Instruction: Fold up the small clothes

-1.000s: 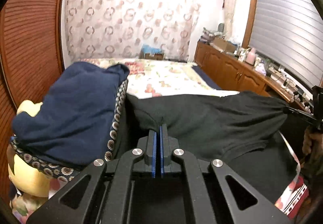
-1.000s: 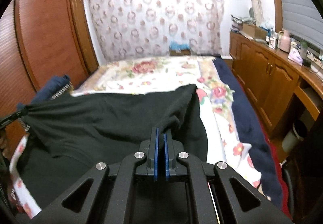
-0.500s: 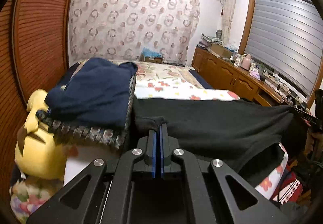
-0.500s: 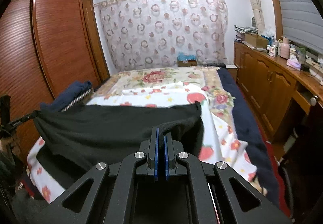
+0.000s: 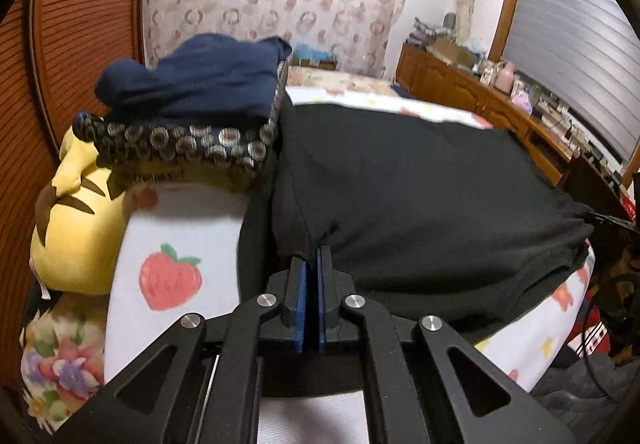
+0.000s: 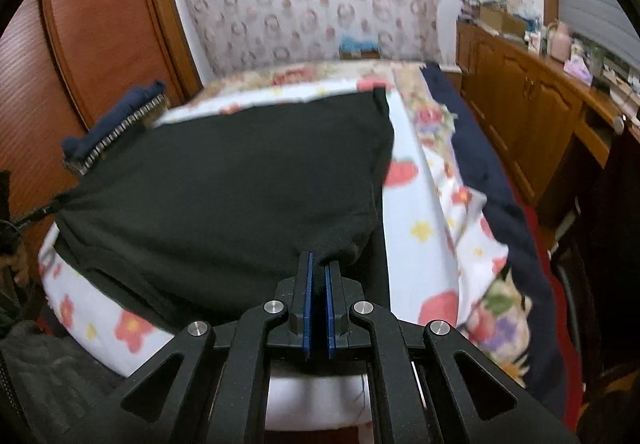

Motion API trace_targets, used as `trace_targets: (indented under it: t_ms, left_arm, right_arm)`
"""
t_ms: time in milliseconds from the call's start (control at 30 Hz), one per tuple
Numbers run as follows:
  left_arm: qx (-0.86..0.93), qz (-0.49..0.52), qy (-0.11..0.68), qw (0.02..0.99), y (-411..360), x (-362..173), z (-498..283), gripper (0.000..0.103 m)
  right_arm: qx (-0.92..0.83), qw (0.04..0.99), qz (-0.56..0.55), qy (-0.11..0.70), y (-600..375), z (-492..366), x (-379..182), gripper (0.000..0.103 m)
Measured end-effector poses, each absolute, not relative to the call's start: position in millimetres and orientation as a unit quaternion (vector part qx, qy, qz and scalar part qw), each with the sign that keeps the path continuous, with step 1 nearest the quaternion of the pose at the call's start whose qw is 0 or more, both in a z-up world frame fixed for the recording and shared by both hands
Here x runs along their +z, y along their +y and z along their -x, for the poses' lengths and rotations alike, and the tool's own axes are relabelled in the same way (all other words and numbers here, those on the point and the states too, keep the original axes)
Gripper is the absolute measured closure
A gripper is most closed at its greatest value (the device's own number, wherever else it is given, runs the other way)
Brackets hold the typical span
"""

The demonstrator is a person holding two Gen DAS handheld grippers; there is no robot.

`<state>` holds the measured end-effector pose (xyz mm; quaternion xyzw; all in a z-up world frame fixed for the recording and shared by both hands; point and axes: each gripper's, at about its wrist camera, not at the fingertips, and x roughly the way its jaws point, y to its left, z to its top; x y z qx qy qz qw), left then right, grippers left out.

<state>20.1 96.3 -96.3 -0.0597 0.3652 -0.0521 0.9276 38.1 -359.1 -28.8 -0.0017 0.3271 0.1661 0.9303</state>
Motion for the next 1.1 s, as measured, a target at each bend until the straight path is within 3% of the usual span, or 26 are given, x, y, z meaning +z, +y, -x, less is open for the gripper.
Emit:
trace_targets:
  t_ms: [133, 267, 300, 333, 367, 633, 900, 1100]
  left_arm:
    - [-0.044, 0.039, 0.348, 0.935, 91.7, -91.7, -16.0, 0.085]
    - [-0.048, 0.033, 0.334, 0.941, 91.2, -82.8, -13.1, 0.048]
    - [-0.047, 0.031, 0.332, 0.942, 91.9, -81.6, -13.2, 0.035]
    - [-0.048, 0.032, 0.330, 0.942, 92.6, -80.8, -12.8, 0.028]
    - [-0.050, 0.035, 0.329, 0.942, 94.3, -80.4, -13.5, 0.022]
    - [-0.033, 0.041, 0.340, 0.939, 99.4, -87.4, -19.0, 0.022]
    - [-0.017, 0.042, 0.358, 0.933, 104.6, -99.9, -21.5, 0.022]
    - [-0.009, 0.036, 0.364, 0.931, 107.6, -102.7, -19.9, 0.022]
  right_arm:
    - [0.170, 0.927, 0.010, 0.334, -354.3, -42.3, -24.9, 0.095]
    - [0.167, 0.927, 0.030, 0.333, -352.4, -40.2, -11.7, 0.093]
    - [0.164, 0.928, 0.035, 0.332, -352.6, -33.0, -12.2, 0.086]
    - [0.159, 0.930, 0.037, 0.330, -354.4, -32.0, -11.4, 0.075]
    - [0.154, 0.932, 0.036, 0.327, -357.6, -31.1, -11.1, 0.070]
    - [0.127, 0.945, 0.032, 0.299, -362.3, -22.8, -8.2, 0.063]
    - [0.152, 0.955, 0.039, 0.253, -329.2, -30.9, -16.1, 0.061]
    - [0.166, 0.946, 0.048, 0.274, -306.9, -41.0, -46.4, 0.061]
